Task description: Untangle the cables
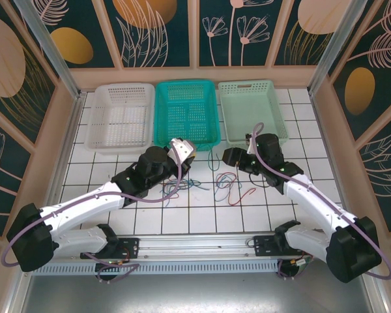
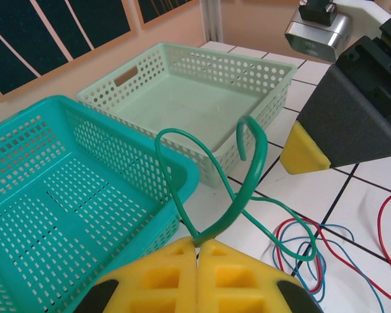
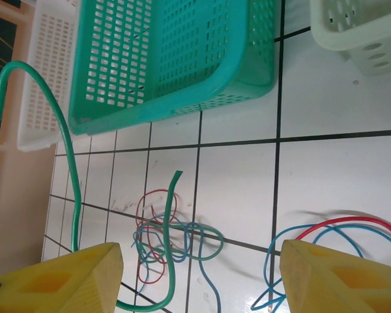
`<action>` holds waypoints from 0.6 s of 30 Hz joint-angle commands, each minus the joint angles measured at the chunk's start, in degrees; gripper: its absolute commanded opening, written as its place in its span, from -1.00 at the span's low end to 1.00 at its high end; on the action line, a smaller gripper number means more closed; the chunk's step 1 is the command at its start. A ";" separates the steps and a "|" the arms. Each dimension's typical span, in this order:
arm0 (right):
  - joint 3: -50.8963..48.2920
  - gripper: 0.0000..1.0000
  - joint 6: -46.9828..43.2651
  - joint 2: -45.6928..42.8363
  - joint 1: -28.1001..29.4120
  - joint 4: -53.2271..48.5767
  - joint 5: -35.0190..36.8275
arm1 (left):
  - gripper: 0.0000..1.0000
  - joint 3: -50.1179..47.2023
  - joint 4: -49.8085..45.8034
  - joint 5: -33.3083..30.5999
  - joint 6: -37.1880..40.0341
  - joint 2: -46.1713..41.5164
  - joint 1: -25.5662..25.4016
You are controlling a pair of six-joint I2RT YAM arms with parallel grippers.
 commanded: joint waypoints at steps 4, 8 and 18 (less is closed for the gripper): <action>-1.39 0.29 0.85 2.87 0.65 4.25 -3.02 | -0.97 1.64 4.84 1.12 0.20 0.29 0.40; -1.06 0.26 0.70 5.14 1.09 5.84 -2.65 | -0.97 1.77 5.84 2.55 -0.20 0.47 0.41; -1.56 -0.46 1.46 6.23 1.29 11.03 1.23 | -0.97 -0.69 10.06 6.64 -1.89 -0.17 0.32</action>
